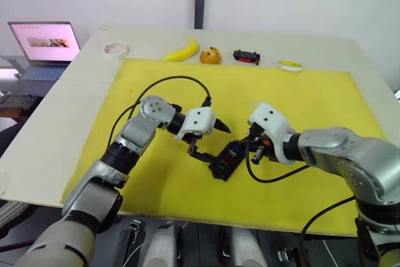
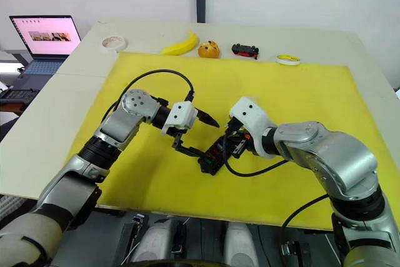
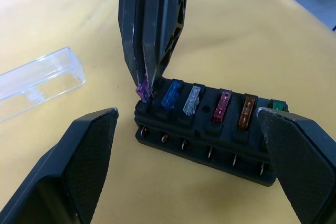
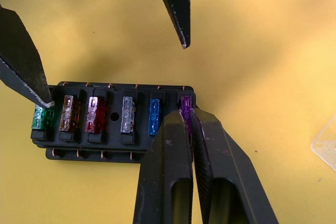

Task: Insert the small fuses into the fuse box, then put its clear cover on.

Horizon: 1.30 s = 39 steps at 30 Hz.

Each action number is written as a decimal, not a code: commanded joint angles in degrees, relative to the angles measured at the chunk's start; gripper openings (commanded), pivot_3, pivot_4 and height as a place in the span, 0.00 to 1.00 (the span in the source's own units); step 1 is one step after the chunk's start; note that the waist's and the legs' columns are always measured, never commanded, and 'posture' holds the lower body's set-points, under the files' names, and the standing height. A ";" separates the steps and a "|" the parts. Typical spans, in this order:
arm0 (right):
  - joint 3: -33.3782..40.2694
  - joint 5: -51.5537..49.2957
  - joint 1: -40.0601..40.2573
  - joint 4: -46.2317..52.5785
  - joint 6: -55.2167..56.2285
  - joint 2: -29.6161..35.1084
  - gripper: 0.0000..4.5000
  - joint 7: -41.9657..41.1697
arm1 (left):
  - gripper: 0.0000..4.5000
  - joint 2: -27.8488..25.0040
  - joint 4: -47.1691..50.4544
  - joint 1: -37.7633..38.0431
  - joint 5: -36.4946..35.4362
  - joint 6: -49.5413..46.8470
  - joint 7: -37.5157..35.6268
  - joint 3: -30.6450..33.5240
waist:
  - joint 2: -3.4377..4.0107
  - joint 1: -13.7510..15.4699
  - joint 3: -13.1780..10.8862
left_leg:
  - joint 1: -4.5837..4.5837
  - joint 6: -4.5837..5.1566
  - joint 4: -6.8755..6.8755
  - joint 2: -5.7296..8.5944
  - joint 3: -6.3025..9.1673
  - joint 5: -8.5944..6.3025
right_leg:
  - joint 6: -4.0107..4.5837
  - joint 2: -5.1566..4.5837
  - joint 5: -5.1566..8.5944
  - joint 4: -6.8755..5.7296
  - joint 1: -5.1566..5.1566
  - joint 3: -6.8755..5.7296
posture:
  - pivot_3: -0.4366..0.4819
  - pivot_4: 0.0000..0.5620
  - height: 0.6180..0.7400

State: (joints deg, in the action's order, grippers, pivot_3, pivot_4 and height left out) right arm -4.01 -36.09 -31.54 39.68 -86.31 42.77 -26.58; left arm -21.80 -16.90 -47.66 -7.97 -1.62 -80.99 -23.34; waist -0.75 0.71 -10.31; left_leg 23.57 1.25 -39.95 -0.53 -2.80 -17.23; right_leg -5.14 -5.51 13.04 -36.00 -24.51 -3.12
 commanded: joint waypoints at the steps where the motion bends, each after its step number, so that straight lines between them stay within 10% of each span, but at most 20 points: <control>1: 0.25 0.65 0.04 0.16 1.23 0.17 0.00 0.33 | 0.99 0.43 1.37 -1.43 -0.20 0.45 0.31 1.06 | 0.00 0.00 0.00 | 0.00 0.00 0.00 0.00 0.00 0.00 | 0.00 0.00 0.00 0.00 0.00 0.00 | 0.48 0.27 1.00; 39: -2.29 0.99 -0.11 0.00 3.85 3.94 0.00 -1.77 | 0.99 1.01 1.39 -1.57 -0.27 0.79 1.06 0.98 | 0.00 0.04 0.00 | 0.00 0.00 0.00 0.00 0.00 0.00 | 0.00 0.00 0.00 0.00 0.00 0.00 | 0.48 0.27 1.00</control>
State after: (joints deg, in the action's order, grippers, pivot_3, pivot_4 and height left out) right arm -6.50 -35.14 -31.05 38.69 -82.24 45.92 -28.22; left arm -21.21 -16.85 -48.03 -7.98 -1.69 -79.90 -23.34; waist -0.75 0.75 -10.31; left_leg 23.57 1.25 -39.95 -0.53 -2.79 -17.23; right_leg -5.14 -5.51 13.04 -36.00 -24.51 -3.12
